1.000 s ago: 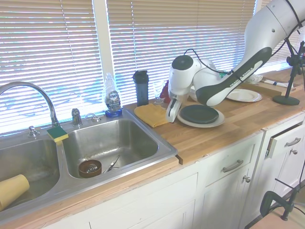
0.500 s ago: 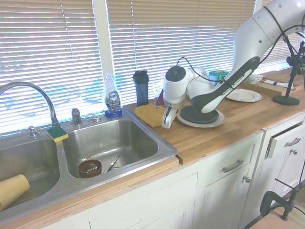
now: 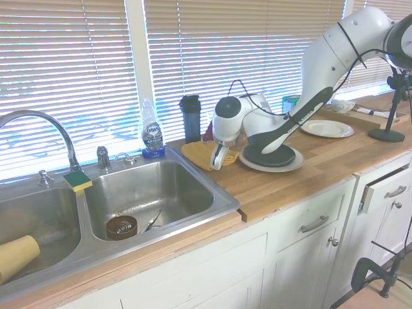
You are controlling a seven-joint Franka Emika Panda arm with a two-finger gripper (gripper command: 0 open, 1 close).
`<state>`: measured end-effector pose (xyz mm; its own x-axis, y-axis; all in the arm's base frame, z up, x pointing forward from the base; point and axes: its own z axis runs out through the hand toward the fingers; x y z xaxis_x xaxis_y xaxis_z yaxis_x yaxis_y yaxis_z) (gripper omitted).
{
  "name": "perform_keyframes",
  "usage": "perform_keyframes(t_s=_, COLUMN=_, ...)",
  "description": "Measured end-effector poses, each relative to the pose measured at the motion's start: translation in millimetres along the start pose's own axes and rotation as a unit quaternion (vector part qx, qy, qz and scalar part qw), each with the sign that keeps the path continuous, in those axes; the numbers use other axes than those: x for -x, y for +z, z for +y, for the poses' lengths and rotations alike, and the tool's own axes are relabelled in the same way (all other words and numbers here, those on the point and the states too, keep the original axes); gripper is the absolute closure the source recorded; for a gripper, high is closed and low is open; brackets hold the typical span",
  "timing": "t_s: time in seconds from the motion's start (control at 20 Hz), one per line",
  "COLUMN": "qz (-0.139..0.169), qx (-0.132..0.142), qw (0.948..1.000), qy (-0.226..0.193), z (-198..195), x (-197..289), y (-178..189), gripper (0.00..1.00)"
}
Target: Wipe the blue plate in counterclockwise motion
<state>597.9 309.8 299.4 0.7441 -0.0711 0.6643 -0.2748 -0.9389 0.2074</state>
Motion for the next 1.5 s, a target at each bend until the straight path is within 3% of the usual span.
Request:
perform_keyframes(t_s=0.15, qz=0.002, qx=0.004, qw=1.0000, qy=0.007, z=-1.0, x=-7.3, y=7.4, gripper=0.00)
perform_keyframes(t_s=0.2, qz=0.002, qx=0.004, qw=1.0000, qy=0.008, z=-1.5, x=-8.0, y=8.1, gripper=1.00)
perform_keyframes(t_s=0.7, qz=-0.003, qx=0.004, qw=0.9999, qy=0.014, z=-1.4, x=-9.0, y=9.0, gripper=1.00)
perform_keyframes(t_s=1.5, qz=-0.043, qx=-0.002, qw=0.9984, qy=0.036, z=-5.2, x=-2.3, y=11.2, gripper=1.00)
